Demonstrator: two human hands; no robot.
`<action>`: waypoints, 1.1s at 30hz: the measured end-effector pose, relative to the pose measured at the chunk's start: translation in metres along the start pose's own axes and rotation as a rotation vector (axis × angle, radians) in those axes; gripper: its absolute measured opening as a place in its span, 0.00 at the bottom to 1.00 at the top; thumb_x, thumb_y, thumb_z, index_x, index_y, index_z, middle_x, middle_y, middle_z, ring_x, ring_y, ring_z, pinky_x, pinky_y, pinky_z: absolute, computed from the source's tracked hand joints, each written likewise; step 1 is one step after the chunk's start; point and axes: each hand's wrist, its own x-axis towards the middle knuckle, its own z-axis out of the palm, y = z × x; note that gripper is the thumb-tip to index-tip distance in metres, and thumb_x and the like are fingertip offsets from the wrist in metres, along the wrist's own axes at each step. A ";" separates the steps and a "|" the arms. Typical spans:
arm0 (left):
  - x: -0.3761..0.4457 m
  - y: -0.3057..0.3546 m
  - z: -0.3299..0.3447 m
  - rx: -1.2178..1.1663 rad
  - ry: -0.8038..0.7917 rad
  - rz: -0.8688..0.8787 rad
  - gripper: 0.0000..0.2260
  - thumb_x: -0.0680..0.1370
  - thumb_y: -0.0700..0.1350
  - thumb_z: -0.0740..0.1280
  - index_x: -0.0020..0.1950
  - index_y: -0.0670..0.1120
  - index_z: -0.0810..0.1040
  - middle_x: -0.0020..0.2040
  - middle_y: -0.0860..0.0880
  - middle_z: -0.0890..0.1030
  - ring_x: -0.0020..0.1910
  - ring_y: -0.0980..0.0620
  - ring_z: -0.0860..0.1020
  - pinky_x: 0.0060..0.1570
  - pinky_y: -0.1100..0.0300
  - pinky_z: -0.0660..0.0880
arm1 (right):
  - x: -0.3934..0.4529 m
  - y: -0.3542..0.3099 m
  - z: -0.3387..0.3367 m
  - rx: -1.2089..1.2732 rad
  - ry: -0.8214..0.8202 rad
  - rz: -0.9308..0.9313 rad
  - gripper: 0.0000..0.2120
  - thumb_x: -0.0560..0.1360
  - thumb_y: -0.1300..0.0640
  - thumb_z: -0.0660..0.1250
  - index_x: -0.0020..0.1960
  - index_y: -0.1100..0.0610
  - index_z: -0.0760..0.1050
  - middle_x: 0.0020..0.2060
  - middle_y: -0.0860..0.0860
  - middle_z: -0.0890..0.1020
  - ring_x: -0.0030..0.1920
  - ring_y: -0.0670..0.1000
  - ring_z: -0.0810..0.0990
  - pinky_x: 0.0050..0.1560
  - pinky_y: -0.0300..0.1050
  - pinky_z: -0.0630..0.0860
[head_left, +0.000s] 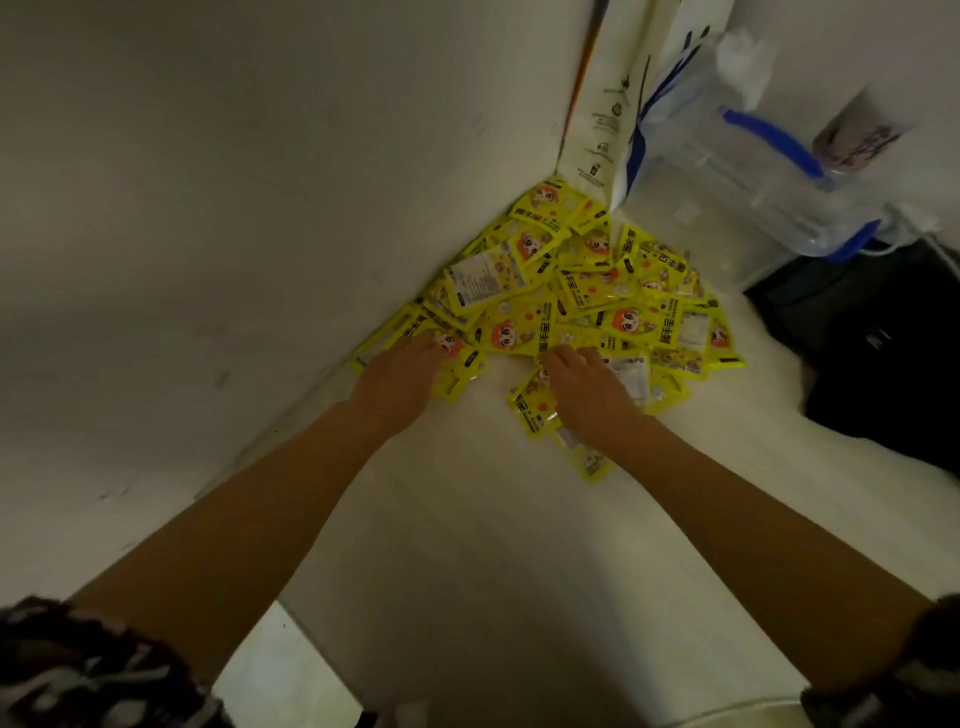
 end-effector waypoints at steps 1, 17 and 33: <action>0.009 -0.001 -0.001 0.010 0.001 0.019 0.22 0.77 0.36 0.60 0.70 0.46 0.68 0.70 0.45 0.68 0.68 0.43 0.66 0.60 0.48 0.71 | 0.005 0.001 -0.001 -0.029 -0.005 -0.013 0.30 0.72 0.66 0.64 0.72 0.59 0.60 0.71 0.57 0.65 0.69 0.64 0.63 0.63 0.56 0.70; 0.050 -0.019 -0.002 0.155 0.110 0.280 0.14 0.64 0.39 0.76 0.48 0.44 0.82 0.45 0.44 0.80 0.48 0.40 0.79 0.44 0.52 0.76 | 0.046 0.006 -0.011 -0.258 -0.127 -0.165 0.20 0.74 0.61 0.65 0.65 0.59 0.68 0.63 0.59 0.67 0.63 0.62 0.65 0.60 0.54 0.69; 0.020 -0.034 0.000 -0.457 0.080 -0.122 0.18 0.74 0.38 0.70 0.63 0.38 0.74 0.57 0.40 0.77 0.54 0.41 0.77 0.54 0.51 0.73 | 0.029 0.012 -0.029 0.017 -0.140 -0.031 0.17 0.78 0.51 0.60 0.65 0.56 0.71 0.59 0.56 0.72 0.64 0.60 0.67 0.62 0.58 0.65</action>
